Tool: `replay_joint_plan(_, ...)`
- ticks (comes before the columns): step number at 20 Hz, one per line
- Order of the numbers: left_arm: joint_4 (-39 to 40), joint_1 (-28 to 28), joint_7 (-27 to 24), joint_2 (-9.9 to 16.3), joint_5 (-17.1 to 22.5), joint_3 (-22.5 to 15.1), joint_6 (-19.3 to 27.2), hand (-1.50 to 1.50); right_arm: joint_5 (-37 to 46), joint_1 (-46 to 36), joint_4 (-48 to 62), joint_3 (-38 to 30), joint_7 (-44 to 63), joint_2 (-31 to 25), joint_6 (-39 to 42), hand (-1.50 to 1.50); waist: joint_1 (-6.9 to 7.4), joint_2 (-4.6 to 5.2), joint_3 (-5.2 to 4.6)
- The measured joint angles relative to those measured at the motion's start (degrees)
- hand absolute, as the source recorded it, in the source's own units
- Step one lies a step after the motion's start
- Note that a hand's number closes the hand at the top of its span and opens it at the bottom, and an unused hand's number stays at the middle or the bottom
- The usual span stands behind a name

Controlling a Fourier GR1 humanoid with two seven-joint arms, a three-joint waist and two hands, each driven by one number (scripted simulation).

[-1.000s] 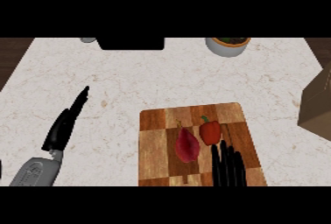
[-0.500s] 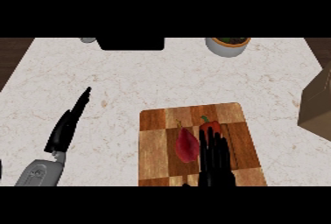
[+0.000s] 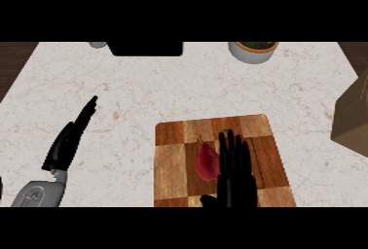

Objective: Pick the pear from the cutting board and place it in the cardboard box

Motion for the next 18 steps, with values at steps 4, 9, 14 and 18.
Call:
replay_joint_plan(4,1.8,-0.6,-1.1,-0.9,-1.1,0.9,-0.6,0.0,-1.8,-2.5,1.9,1.0,0.9,-0.4,-0.1,-1.5,-0.12,-0.09,-0.13)
replay_joint_plan(9,1.0,-0.8,-0.6,-1.4,-2.0,1.9,-1.2,0.0,-4.6,-6.9,6.2,1.4,2.5,-0.9,-1.4,-1.5,-0.12,-0.22,-0.29)
replay_joint_plan(14,2.4,-0.7,-1.8,-2.3,-3.4,2.2,-1.3,0.0,-7.7,-10.5,11.2,0.8,1.6,-1.0,-4.5,-1.5,-0.11,-0.31,-0.35)
replay_joint_plan(18,3.8,-1.4,-2.7,-2.9,-3.8,3.1,-1.5,0.0,-11.0,-12.9,13.5,-0.2,0.3,-0.9,-4.0,1.5,-0.14,-0.33,-0.34)
